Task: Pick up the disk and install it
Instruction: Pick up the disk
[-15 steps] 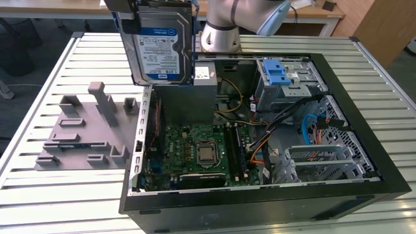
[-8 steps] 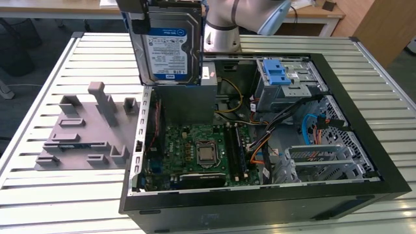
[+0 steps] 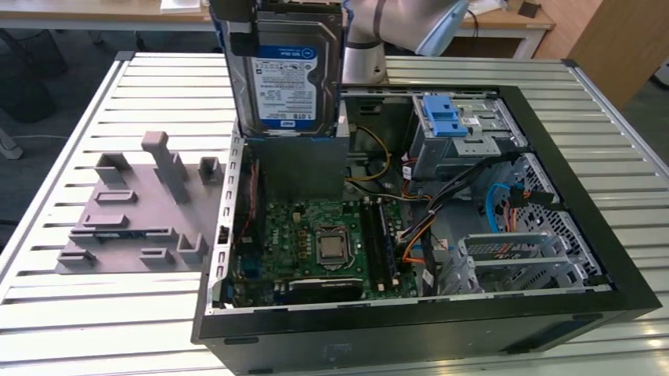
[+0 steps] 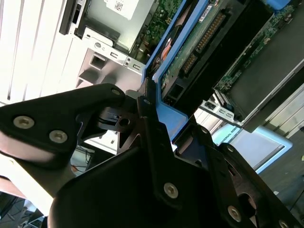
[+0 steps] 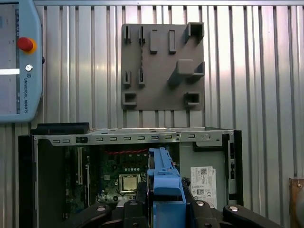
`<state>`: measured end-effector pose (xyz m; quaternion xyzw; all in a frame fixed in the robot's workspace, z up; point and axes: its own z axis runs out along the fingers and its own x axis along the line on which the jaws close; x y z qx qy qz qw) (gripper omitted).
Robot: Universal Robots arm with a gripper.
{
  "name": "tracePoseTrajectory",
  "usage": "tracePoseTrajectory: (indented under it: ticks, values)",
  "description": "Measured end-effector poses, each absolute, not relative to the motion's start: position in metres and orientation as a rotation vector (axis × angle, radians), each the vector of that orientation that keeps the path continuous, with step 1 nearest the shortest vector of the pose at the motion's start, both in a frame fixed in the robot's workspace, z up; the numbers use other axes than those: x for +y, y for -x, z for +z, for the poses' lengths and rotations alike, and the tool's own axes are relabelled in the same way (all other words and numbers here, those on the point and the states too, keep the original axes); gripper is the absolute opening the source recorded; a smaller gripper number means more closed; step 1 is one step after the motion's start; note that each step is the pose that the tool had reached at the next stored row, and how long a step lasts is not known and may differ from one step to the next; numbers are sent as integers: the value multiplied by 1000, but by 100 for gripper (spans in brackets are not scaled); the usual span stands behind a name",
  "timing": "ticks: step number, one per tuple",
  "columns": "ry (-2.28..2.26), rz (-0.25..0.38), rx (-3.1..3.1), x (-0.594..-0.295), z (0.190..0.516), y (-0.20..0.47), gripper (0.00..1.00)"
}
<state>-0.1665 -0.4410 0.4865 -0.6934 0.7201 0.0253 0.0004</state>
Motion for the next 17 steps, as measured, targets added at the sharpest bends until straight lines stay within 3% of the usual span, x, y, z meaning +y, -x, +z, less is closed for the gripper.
tracePoseTrajectory:
  ticks: [17]
  values:
    - [2178, 80, 2262, -449, 487, 132, 37]
